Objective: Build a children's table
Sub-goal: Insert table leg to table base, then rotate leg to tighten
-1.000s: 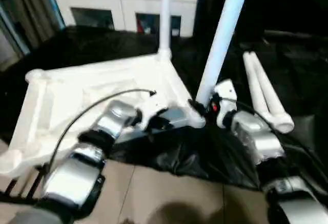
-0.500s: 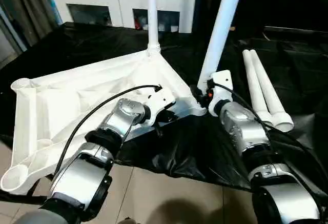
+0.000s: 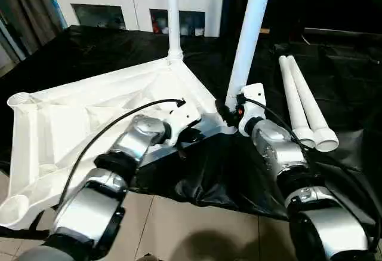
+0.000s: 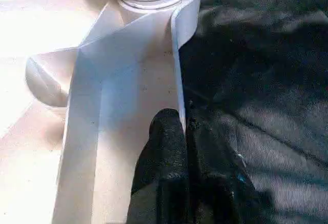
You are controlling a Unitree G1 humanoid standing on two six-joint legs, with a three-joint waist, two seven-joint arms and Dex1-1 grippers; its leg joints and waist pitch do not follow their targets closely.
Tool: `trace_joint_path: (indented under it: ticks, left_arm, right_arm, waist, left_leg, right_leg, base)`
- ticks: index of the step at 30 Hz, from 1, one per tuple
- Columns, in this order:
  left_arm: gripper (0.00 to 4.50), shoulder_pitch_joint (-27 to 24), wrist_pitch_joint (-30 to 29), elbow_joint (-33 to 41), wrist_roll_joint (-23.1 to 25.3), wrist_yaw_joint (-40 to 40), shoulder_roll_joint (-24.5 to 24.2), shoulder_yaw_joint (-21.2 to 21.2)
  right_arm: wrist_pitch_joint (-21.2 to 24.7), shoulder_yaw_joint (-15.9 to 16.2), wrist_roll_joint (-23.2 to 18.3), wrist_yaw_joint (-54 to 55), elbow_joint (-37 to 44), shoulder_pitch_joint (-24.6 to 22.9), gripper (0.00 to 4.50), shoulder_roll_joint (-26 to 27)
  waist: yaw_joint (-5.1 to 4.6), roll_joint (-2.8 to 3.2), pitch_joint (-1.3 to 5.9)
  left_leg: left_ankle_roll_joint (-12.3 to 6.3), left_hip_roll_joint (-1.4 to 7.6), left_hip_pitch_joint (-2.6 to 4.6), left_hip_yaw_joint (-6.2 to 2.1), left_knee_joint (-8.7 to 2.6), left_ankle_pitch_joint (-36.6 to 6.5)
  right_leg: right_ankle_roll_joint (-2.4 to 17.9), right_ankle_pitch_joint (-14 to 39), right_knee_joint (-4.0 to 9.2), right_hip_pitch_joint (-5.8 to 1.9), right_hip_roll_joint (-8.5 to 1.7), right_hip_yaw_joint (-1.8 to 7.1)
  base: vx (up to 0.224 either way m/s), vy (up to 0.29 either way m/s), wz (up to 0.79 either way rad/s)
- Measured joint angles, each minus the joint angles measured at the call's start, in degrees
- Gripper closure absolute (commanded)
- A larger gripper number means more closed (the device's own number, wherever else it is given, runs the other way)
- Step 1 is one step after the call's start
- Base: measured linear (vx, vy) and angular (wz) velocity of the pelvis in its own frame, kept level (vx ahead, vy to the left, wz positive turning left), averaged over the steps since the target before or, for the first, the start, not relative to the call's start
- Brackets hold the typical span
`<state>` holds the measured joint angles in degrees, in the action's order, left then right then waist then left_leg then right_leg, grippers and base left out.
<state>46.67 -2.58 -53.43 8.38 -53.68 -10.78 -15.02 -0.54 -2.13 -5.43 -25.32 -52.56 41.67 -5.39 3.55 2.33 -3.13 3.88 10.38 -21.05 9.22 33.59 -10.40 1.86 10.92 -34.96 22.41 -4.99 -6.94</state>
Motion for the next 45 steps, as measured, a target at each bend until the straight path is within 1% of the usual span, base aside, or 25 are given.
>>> trace_joint_path:
  ticks: [1,4,6,8,11,16,17,20,21,22,27,32,34,35,36,37,38,40,43,45]
  left_arm:
    - [4.5,-0.06,0.67,0.38,-0.16,-1.1,-0.51,-0.04]
    - [4.5,-0.4,2.73,1.23,-0.74,-4.14,-2.44,-0.44]
    - [4.5,-0.87,3.55,2.05,-0.92,-6.41,-3.28,-0.62]
    - [4.5,-1.12,4.19,2.24,-1.22,-9.1,-4.17,-0.71]
    - [4.5,-1.29,5.04,2.46,-1.5,-12.08,-4.96,-0.8]
    - [4.5,-1.95,6.5,3.29,-2.14,-18.38,-6.45,-1.93]
    - [4.5,-2.05,6.75,3.48,-2.17,-19.35,-6.76,-2.24]
    - [4.5,-2.27,7.4,3.67,-2.17,-21.76,-7.4,-2.76]
    - [4.5,-2.27,7.67,3.67,-2.17,-22.3,-7.57,-2.84]
    - [4.5,-2.27,7.96,3.67,-2.14,-22.8,-7.77,-2.9]
    - [4.5,-2.27,8.38,3.66,-2.08,-24.28,-8.07,-3.32]
    - [4.5,-2.26,8.52,3.44,-2.03,-24.71,-8.08,-3.21]
    - [4.5,-2.22,7.93,3.01,-2.0,-23.45,-7.63,-2.83]
    - [4.5,-1.91,7.22,2.42,-1.91,-21.94,-7.16,-2.67]
    - [4.5,-1.45,6.3,1.79,-1.85,-20.24,-6.58,-2.45]
    - [4.5,-0.45,4.27,0.09,-1.71,-16.17,-4.87,-1.5]
    - [4.5,0.39,2.9,-1.02,-1.57,-13.57,-3.59,-1.16]
    - [4.5,1.59,0.67,-2.6,-1.4,-8.5,-0.88,-0.42]
    - [4.5,2.9,-1.46,-4.44,-1.27,-1.64,2.42,0.6]
    - [4.5,3.49,-2.15,-5.15,-1.17,1.19,3.69,0.71]
  right_arm:
    - [-0.16,0.01,-0.19,-1.65,-0.04,-0.05,0.91,-0.41]
    - [-0.24,0.92,-0.95,-8.05,0.4,-0.26,0.84,-2.17]
    - [-0.05,2.08,-1.28,-13.4,2.12,-1.28,0.84,-4.1]
    - [0.31,3.26,-1.47,-19.27,3.3,-2.23,0.84,-6.08]
    - [1.1,4.5,-1.96,-26.2,5.67,-3.73,0.84,-8.1]
    - [4.84,7.32,-3.77,-38.0,11.83,-6.95,0.84,-12.61]
    - [5.3,8.0,-3.81,-39.7,12.82,-7.38,0.99,-13.32]
    - [5.7,9.47,-3.65,-43.16,14.16,-8.03,1.1,-14.62]
    - [5.65,9.79,-3.44,-43.8,14.28,-8.02,1.27,-14.92]
    - [5.6,10.26,-3.32,-44.18,14.3,-8.03,1.27,-15.19]
    - [6.35,11.11,-2.95,-45.17,16.64,-9.08,1.65,-15.57]
    - [7.6,11.03,-3.17,-44.84,18.9,-10.5,1.75,-15.32]
    - [8.06,10.29,-3.43,-43.07,18.97,-10.95,1.75,-14.57]
    - [8.21,9.25,-3.42,-40.89,18.65,-11.09,1.75,-13.98]
    - [8.5,8.33,-3.39,-38.28,18.19,-11.1,1.75,-13.2]
    - [8.53,6.02,-3.2,-31.98,16.98,-11.05,1.76,-11.25]
    - [8.36,4.42,-3.11,-27.66,16.12,-10.91,1.76,-9.97]
    - [7.86,1.99,-2.87,-18.9,14.37,-10.13,1.76,-7.81]
    - [6.46,-0.92,-2.25,-6.66,11.66,-8.59,1.76,-4.18]
    - [6.01,-1.87,-1.65,-1.42,10.48,-7.66,1.76,-2.55]
  waist:
    - [0.1,0.01,-0.01]
    - [0.28,0.02,-0.01]
    - [0.7,0.02,-0.01]
    - [1.39,0.04,-0.02]
    - [1.91,0.04,-0.02]
    - [2.75,0.04,-0.02]
    - [2.91,0.04,-0.02]
    - [3.07,0.06,-0.02]
    - [3.07,0.06,-0.02]
    - [3.07,0.06,-0.02]
    - [3.12,0.06,-0.01]
    - [3.23,0.09,0.01]
    - [3.26,0.09,0.01]
    - [3.21,0.09,0.01]
    - [3.15,0.08,0.01]
    - [2.98,0.07,0.02]
    - [2.88,0.07,0.02]
    - [2.71,0.08,0.01]
    - [2.43,0.08,0.02]
    - [2.29,0.08,0.02]
  left_leg:
    - [-0.2,0.01,-0.25,0.07,0.03,0.13]
    - [-0.62,0.11,-0.81,0.22,0.21,0.2]
    - [-0.83,0.28,-1.0,0.42,0.44,0.09]
    - [-1.09,0.39,-1.07,0.58,0.71,-0.08]
    - [-1.11,0.39,-1.09,0.75,0.81,-0.1]
    - [-1.11,0.41,-1.07,0.86,0.89,-0.09]
    - [-1.1,0.44,-1.04,0.87,0.9,-0.09]
    - [-1.08,0.48,-1.02,0.92,0.91,-0.09]
    - [-1.07,0.48,-1.01,0.93,0.92,-0.09]
    - [-1.07,0.49,-0.99,0.93,0.92,-0.09]
    - [-1.07,0.49,-1.0,0.93,0.92,-0.09]
    - [-1.07,0.49,-0.98,0.94,0.93,-0.09]
    - [-1.05,0.49,-0.92,0.94,0.94,-0.1]
    - [-0.98,0.49,-0.9,0.95,0.95,-0.14]
    - [-0.92,0.49,-0.88,0.95,0.97,-0.17]
    - [-0.84,0.49,-0.86,0.96,0.97,-0.15]
    - [-0.81,0.48,-0.86,0.97,0.96,-0.13]
    - [-0.81,0.46,-0.85,1.01,0.95,-0.13]
    - [-0.8,0.46,-0.84,1.01,0.92,-0.12]
    - [-0.8,0.47,-0.84,1.01,0.91,-0.12]
  right_leg:
    - [0.02,-0.01,-0.05,0.31,-0.01,0.0]
    - [0.04,-0.03,-0.12,0.77,-0.03,0.0]
    - [0.05,-0.02,-0.12,0.9,-0.03,-0.03]
    - [0.05,-0.01,-0.13,0.9,-0.03,-0.03]
    - [0.05,-0.01,-0.15,0.9,-0.15,-0.02]
    - [0.05,-0.02,-0.25,0.85,-0.22,0.0]
    - [0.05,-0.02,-0.27,0.83,-0.22,-0.01]
    - [0.04,-0.02,-0.3,0.82,-0.22,-0.01]
    - [0.04,-0.03,-0.29,0.81,-0.22,-0.01]
    - [0.04,-0.03,-0.29,0.78,-0.22,-0.01]
    - [0.03,-0.02,-0.26,0.78,-0.22,-0.01]
    - [0.03,-0.03,-0.27,0.75,-0.22,-0.01]
    - [0.03,-0.03,-0.28,0.69,-0.23,-0.01]
    - [0.04,-0.07,-0.28,0.66,-0.24,-0.01]
    - [0.06,-0.13,-0.28,0.65,-0.24,-0.01]
    - [0.06,-0.22,-0.28,0.62,-0.24,-0.01]
    - [0.09,-0.31,-0.23,0.64,-0.26,-0.01]
    - [0.05,-0.42,-0.17,0.63,-0.28,0.02]
    - [0.03,-0.45,-0.15,0.63,-0.27,0.02]
    - [0.02,-0.45,-0.15,0.63,-0.27,0.01]
  base:
    - [0.0,0.0,0.0]
    - [0.0,0.0,0.0]
    - [0.0,0.0,0.0]
    - [0.0,0.0,0.0]
    - [0.0,0.0,0.0]
    - [0.0,0.0,0.0]
    - [0.0,0.0,0.0]
    - [0.0,0.0,0.0]
    - [0.0,0.0,0.0]
    - [0.0,0.0,0.0]
    - [0.0,0.0,0.0]
    - [0.0,0.0,0.0]
    - [0.0,0.0,0.0]
    - [0.0,0.0,0.0]
    - [0.0,0.0,0.0]
    - [0.0,0.0,0.0]
    - [0.0,0.0,0.0]
    - [0.0,0.0,0.0]
    - [0.0,0.0,0.0]
    - [0.0,0.0,0.0]
